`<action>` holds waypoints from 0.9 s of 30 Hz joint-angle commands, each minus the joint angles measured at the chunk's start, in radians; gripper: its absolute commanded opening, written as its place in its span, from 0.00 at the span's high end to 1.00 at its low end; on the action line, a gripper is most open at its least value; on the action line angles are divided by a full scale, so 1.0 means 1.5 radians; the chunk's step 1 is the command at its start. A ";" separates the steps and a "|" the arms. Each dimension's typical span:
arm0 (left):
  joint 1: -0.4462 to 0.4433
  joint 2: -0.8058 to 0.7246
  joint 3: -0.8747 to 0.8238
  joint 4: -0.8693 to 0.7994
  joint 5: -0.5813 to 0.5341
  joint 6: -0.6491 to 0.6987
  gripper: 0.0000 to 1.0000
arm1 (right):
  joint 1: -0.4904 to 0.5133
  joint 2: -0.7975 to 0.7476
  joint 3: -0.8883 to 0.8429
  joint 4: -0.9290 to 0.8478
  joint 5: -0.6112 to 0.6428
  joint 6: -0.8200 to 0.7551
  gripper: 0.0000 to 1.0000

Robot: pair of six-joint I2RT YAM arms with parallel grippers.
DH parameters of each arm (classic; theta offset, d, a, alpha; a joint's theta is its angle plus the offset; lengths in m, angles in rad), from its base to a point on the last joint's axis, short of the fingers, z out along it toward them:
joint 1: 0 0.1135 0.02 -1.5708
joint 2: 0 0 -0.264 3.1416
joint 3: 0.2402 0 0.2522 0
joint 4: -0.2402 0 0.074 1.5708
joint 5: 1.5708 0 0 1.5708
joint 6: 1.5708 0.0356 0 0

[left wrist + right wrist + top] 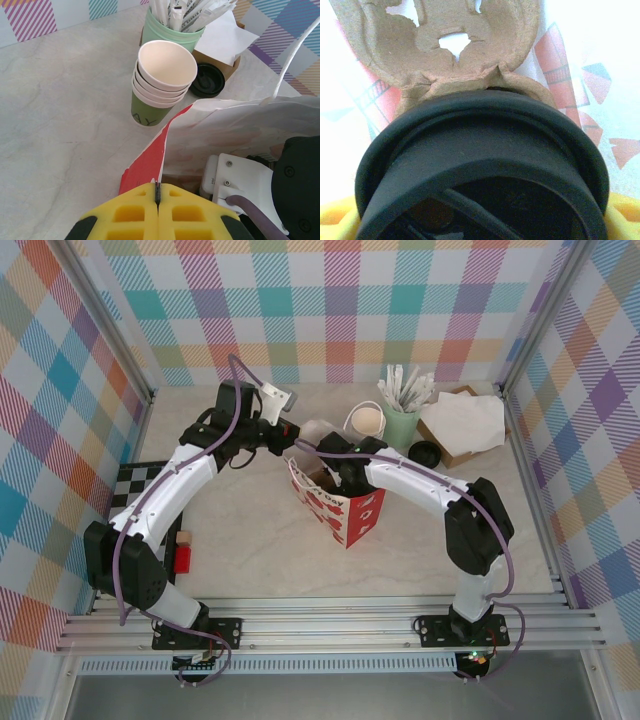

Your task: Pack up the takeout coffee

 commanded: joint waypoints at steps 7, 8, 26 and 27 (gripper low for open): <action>0.004 -0.007 -0.009 0.013 0.012 -0.010 1.00 | -0.004 0.092 -0.071 0.027 -0.024 -0.016 0.48; 0.004 -0.007 -0.009 0.014 0.011 -0.010 1.00 | -0.003 0.092 -0.073 0.027 -0.024 -0.016 0.48; 0.005 -0.009 -0.013 0.013 0.009 -0.007 1.00 | -0.004 0.092 -0.094 0.057 -0.023 -0.018 0.48; 0.004 -0.010 -0.013 0.014 0.009 -0.007 1.00 | -0.003 0.091 -0.095 0.058 -0.022 -0.017 0.47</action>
